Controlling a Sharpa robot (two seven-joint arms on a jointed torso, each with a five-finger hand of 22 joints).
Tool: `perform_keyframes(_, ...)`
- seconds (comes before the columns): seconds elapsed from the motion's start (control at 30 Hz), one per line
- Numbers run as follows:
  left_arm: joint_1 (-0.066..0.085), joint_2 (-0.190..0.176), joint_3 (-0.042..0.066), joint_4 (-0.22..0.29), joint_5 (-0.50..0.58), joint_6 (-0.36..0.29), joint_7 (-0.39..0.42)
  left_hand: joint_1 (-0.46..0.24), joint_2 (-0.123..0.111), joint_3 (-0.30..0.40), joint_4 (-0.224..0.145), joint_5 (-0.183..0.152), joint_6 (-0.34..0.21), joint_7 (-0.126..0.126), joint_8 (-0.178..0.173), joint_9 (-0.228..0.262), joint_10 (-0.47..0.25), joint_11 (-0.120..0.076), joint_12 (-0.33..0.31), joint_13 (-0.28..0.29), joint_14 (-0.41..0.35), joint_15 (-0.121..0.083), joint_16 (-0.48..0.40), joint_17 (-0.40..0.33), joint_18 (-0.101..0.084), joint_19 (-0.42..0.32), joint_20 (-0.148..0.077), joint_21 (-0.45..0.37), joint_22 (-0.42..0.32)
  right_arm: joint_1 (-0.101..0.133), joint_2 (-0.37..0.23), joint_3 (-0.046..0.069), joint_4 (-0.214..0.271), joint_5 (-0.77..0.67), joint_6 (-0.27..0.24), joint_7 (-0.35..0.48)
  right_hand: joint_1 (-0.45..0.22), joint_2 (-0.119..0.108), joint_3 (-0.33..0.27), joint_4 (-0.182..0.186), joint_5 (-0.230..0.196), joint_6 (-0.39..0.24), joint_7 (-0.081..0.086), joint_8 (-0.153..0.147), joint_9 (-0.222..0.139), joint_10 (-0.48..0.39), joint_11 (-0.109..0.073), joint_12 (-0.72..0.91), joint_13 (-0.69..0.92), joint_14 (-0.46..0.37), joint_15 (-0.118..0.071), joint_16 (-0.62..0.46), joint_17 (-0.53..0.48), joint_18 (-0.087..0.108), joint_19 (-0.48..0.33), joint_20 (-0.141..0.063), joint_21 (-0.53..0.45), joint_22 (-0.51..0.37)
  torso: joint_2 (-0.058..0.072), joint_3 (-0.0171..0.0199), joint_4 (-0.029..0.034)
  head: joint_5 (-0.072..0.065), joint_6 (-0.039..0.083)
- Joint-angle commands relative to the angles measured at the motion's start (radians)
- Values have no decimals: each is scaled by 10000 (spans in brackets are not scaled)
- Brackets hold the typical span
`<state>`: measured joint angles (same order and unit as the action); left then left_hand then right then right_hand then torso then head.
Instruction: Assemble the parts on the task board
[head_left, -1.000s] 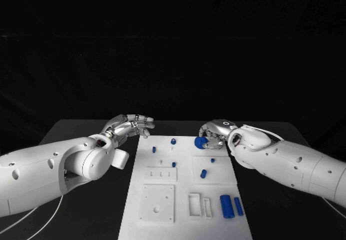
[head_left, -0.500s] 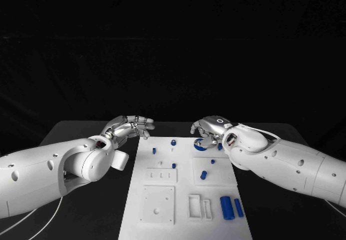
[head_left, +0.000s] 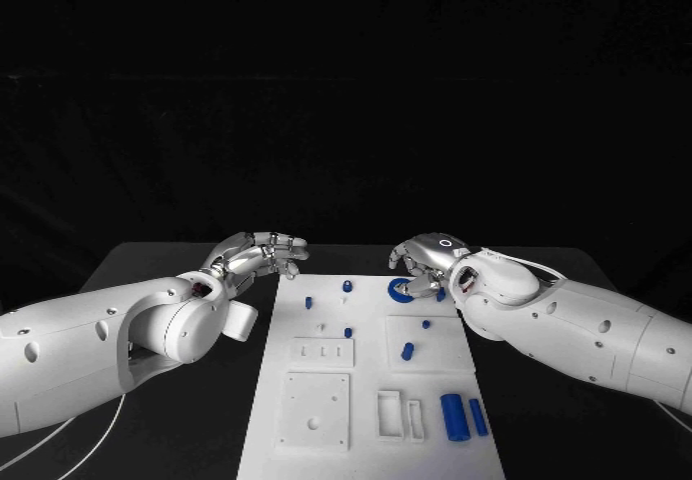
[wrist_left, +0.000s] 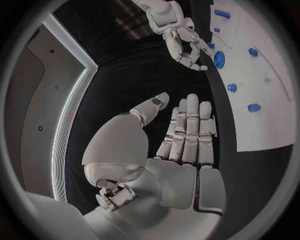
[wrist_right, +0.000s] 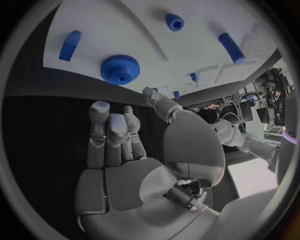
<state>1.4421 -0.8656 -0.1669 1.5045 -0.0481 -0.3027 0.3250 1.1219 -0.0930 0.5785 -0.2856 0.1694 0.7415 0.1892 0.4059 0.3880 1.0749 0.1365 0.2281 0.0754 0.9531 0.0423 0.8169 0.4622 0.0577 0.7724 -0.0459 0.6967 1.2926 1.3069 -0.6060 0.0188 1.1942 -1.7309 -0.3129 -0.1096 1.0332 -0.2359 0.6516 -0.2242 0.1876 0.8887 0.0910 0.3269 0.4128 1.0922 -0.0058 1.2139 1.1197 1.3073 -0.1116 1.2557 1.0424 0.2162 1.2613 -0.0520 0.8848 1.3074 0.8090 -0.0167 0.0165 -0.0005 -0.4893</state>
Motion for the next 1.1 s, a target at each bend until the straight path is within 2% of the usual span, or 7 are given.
perform_keyframes(0.03,19,49,10,-10,-46,2,57,72,-36,47,2,-69,20,47,-32,-17,-22,61,-43,-13,52,14,70,-10,100,10,-91,37,-14,5,-9,-1,-153,528,528,227,5,-77,-133,-31,142,603,268,-109,-39,-47,105,-49,6,18,70,-68,19,456,-1,-63,-3,97,8,4,-10,-31,-11)
perform_keyframes(0.2,19,69,9,-23,-46,9,68,66,-34,44,7,-69,18,48,-32,-18,-22,61,-44,-14,52,15,70,-12,99,11,-90,38,-15,5,10,-1,-418,826,809,425,-31,-133,-543,-248,700,-15,475,-424,-156,-130,303,-29,37,5,257,-68,64,456,-43,-80,-12,110,-2,21,10,-49,-28)
perform_keyframes(0.27,19,72,9,-27,-46,11,68,65,-33,43,8,-69,18,48,-33,-18,-23,62,-45,-14,52,15,71,-13,99,11,-90,39,-16,5,53,-1,-551,875,901,489,-38,-90,-658,-307,826,-84,514,-449,-159,-151,343,-17,47,1,298,-67,79,456,-51,-77,-15,112,1,22,19,-60,-32)
perform_keyframes(0.67,16,140,9,-89,-46,50,65,58,-32,39,10,-68,12,50,-36,-20,-26,63,-48,-16,50,16,72,-18,97,9,-89,41,-20,-5,343,-14,-1260,1221,1388,670,-101,77,-894,-398,1148,-207,564,-479,-153,-213,393,18,64,-16,348,-77,118,456,-81,-50,-32,114,8,15,35,-40,-83)
perform_keyframes(0.93,15,147,8,-97,-47,64,56,50,-29,36,15,-68,10,52,-37,-21,-28,65,-50,-16,49,17,72,-20,96,9,-88,42,-23,-28,397,-29,-1389,1298,1524,692,-124,207,-930,-408,1243,-171,557,-448,-135,-229,388,29,66,-20,345,-82,130,456,-93,-40,-41,114,2,9,22,-20,-110)
perform_keyframes(1.1,15,142,8,-102,-47,68,55,52,-29,37,12,-67,8,52,-38,-21,-30,65,-51,-17,49,17,73,-22,97,8,-89,42,-24,-59,417,-37,-1418,1332,1605,752,-118,361,-876,-373,1066,-31,518,-364,-98,-241,353,38,65,-21,312,-92,139,456,-98,-33,-49,112,1,10,21,-15,-133)
